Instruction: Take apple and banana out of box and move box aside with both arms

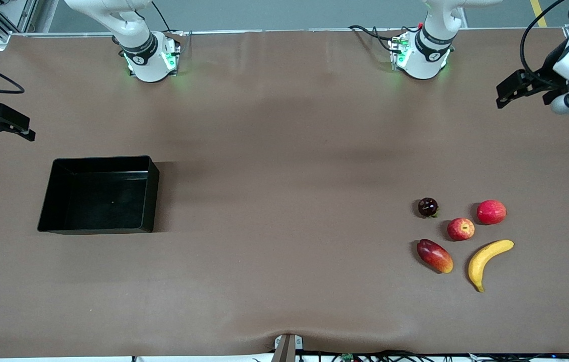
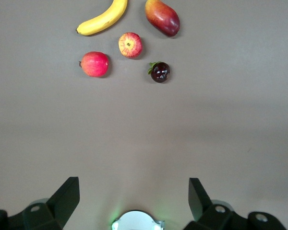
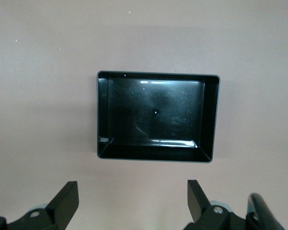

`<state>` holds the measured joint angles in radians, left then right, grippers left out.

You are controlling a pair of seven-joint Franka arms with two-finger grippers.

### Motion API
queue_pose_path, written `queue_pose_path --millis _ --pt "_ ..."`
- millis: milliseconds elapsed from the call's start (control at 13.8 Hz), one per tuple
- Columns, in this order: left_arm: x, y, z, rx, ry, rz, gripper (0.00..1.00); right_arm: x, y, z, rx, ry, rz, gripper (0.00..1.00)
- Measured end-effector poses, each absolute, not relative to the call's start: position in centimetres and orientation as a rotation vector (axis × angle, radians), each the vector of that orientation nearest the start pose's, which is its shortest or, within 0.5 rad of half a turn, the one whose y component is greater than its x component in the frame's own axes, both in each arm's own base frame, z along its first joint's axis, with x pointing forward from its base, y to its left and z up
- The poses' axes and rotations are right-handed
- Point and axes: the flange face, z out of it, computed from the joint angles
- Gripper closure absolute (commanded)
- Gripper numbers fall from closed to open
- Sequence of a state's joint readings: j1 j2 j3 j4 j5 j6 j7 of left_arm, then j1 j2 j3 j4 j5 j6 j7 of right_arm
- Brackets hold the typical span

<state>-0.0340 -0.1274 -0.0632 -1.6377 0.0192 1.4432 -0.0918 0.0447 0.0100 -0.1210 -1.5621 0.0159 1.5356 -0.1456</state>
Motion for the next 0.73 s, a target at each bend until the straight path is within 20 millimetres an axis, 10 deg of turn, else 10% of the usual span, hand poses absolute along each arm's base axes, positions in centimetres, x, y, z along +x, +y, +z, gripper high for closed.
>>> queue_pose_path --millis 725 --pt "49.12 -4.26 65.82 -3.108 0.097 0.085 0.00 54.98 -4.43 61.82 -3.141 -0.097 0.094 0.00"
